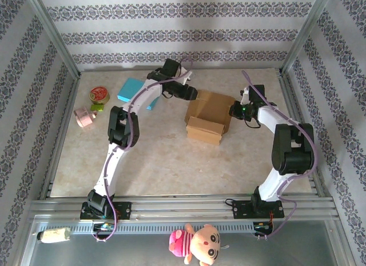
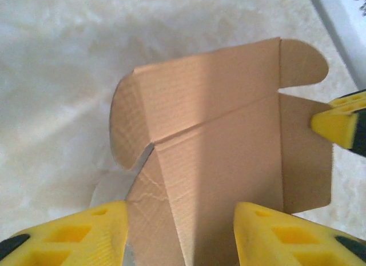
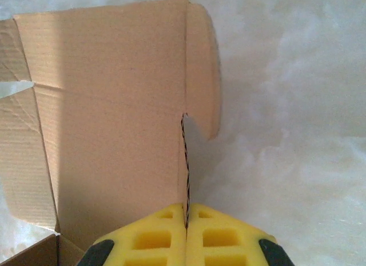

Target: Fold the paper box

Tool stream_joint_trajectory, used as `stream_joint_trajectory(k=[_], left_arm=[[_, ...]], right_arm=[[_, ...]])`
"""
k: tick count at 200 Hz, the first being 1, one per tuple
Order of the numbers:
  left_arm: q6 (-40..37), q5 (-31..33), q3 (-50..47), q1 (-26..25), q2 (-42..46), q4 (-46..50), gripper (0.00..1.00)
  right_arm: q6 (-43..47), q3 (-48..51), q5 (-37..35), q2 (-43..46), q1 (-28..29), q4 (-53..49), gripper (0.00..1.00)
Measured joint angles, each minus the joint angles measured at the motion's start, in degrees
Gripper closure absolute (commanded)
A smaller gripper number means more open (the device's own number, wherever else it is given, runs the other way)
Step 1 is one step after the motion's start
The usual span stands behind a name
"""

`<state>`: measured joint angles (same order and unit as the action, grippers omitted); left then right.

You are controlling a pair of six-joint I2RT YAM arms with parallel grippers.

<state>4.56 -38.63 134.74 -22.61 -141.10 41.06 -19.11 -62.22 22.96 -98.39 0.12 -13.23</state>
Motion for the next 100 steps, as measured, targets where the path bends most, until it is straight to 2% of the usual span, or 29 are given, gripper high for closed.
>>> stream_joint_trajectory(k=[21,58,100], left_arm=[[-1.66,2.12,-3.85,0.52,6.97,-0.55,0.42],[-7.69,3.89,-11.65,3.41,19.87,-0.74,0.38],[-14.91,4.92,-15.82,5.77,23.47,3.54,0.32]], right_arm=[[4.28,0.98,0.07,3.37,1.49,2.01,1.0],[13.42,3.34,0.52,9.64,8.09,9.51,1.0],[19.15,3.76,1.55,10.47,12.52,14.27,1.0]])
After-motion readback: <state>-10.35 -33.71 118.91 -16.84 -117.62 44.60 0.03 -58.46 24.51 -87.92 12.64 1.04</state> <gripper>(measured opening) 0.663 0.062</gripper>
